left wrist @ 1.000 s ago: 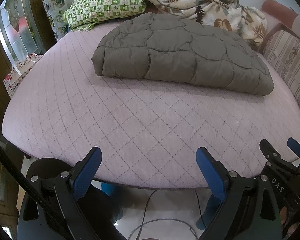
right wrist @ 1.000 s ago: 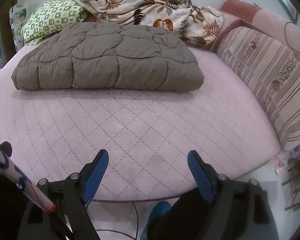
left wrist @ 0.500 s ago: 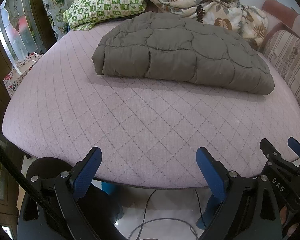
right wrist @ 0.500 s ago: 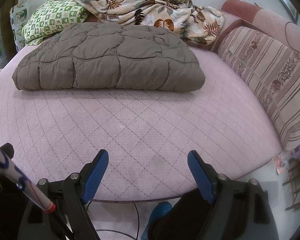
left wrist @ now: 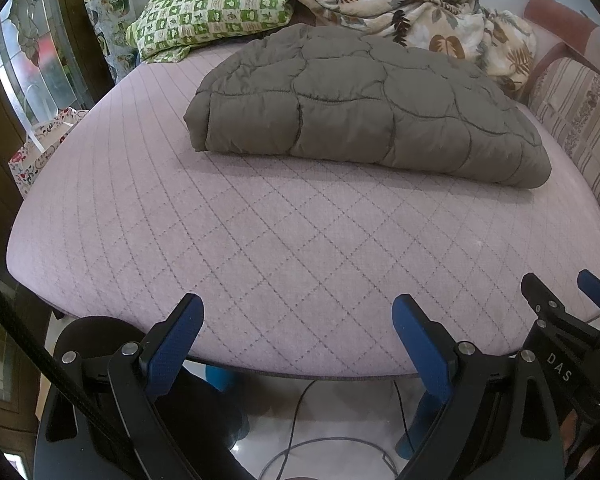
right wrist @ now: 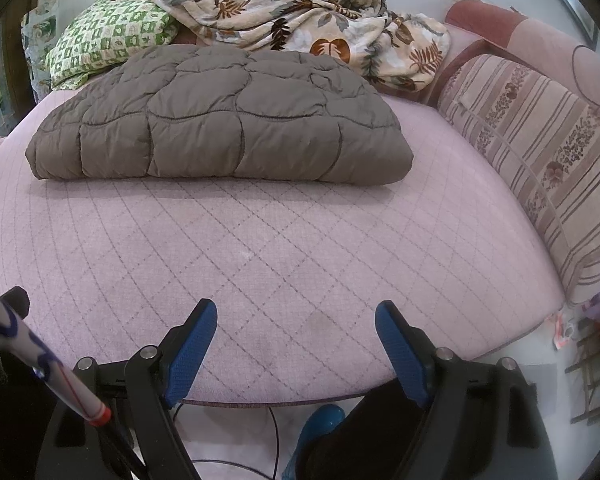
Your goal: Fold large clothes
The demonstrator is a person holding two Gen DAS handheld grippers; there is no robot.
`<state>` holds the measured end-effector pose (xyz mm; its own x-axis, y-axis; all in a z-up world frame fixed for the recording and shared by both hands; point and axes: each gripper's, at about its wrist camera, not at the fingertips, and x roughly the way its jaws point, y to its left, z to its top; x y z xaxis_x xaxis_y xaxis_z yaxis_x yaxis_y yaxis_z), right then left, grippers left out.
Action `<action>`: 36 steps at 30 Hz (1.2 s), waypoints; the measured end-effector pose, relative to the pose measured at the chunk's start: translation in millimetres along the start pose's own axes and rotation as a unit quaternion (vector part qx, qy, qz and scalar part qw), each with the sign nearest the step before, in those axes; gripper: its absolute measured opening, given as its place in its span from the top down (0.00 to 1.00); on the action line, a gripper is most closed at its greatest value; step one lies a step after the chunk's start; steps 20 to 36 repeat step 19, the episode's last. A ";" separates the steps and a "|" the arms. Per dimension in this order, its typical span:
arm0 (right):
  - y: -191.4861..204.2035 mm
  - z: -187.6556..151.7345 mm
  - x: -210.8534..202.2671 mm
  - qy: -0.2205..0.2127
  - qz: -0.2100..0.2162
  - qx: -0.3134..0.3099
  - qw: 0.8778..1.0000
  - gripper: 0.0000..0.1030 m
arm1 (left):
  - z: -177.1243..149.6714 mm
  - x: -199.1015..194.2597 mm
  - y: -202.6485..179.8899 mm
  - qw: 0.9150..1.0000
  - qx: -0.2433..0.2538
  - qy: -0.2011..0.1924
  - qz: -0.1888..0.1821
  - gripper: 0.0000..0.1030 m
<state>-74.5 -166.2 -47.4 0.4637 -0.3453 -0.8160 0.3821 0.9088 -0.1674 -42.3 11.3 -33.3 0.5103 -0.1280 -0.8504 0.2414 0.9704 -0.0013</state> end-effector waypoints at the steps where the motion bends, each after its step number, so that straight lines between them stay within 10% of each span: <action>1: 0.8 1.0 -0.3 -0.001 0.000 -0.001 1.000 0.17 | 0.1 0.0 0.2 1.000 0.001 0.000 -0.001 0.08; 36: 12.1 13.6 -1.5 -0.014 0.008 -0.020 1.000 0.16 | 8.5 6.4 20.0 1.000 -0.024 0.007 -0.005 0.08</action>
